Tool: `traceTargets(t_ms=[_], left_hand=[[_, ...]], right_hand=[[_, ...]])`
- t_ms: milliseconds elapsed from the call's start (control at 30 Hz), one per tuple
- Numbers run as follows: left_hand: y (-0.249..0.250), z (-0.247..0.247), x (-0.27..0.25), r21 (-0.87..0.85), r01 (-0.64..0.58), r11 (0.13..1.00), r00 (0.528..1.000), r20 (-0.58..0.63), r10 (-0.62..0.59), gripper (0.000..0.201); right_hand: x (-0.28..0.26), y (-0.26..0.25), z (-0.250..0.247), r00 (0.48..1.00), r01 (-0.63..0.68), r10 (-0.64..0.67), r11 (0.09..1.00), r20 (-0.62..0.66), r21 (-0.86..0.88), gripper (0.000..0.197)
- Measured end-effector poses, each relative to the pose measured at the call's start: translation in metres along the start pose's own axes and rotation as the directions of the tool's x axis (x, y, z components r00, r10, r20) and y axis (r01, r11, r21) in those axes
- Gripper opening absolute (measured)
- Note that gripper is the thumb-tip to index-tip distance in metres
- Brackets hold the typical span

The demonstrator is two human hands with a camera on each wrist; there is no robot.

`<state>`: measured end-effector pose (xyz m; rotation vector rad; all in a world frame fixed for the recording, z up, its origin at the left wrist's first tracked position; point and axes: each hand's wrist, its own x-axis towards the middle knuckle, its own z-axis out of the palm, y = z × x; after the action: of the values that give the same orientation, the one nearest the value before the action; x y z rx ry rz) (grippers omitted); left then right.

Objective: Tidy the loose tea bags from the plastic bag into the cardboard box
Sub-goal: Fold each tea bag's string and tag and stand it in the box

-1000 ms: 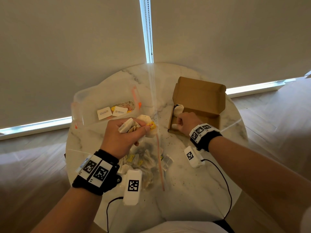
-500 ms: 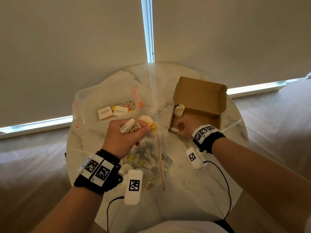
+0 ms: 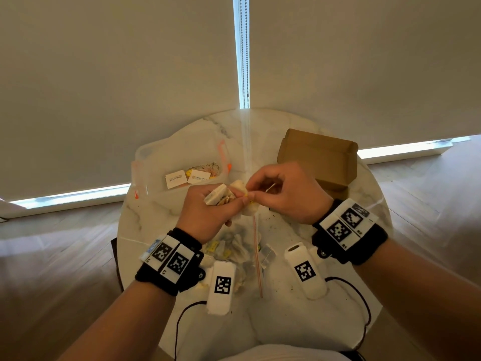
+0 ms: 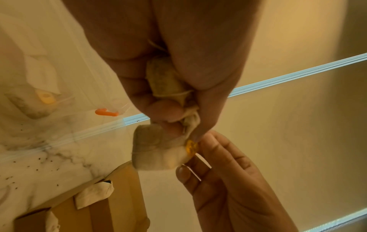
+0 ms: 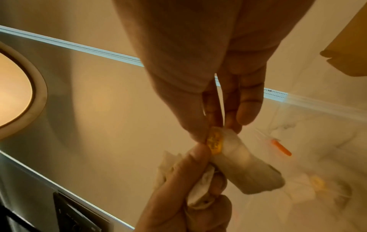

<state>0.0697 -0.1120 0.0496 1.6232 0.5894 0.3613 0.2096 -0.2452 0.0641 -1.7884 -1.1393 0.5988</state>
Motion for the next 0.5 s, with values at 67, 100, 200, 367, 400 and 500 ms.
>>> traceTargets(t_ms=[67, 100, 200, 367, 400, 500], left_hand=[[0.001, 0.000, -0.004, -0.005, -0.003, 1.000, 1.000, -0.003, 0.003, 0.008], [0.002, -0.001, -0.005, -0.008, -0.002, 1.000, 1.000, -0.004, 0.002, 0.007], [0.003, 0.000, -0.012, -0.010, 0.001, 1.000, 1.000, 0.003, -0.001, 0.007], [0.003, 0.001, -0.020, -0.026, -0.013, 1.000, 1.000, 0.015, 0.014, 0.006], [0.003, 0.000, -0.021, -0.032, -0.023, 0.999, 1.000, 0.004, 0.023, 0.006], [0.002, -0.003, -0.024, -0.054, -0.045, 0.997, 0.999, -0.001, 0.045, 0.012]], right_hand=[[-0.004, -0.002, 0.003, 1.000, -0.027, 0.027, 0.999, -0.002, 0.021, 0.011], [-0.007, -0.004, 0.003, 0.999, -0.039, 0.039, 0.999, -0.004, 0.031, 0.012], [-0.014, -0.010, 0.003, 0.998, -0.070, 0.070, 0.998, 0.008, 0.002, 0.013], [-0.020, -0.017, 0.000, 0.992, -0.122, 0.124, 0.990, 0.027, -0.073, 0.013], [-0.022, -0.019, -0.001, 0.992, -0.124, 0.127, 0.989, 0.029, -0.085, 0.014], [-0.028, -0.028, -0.005, 0.992, -0.117, 0.120, 0.990, 0.041, -0.081, 0.011]])
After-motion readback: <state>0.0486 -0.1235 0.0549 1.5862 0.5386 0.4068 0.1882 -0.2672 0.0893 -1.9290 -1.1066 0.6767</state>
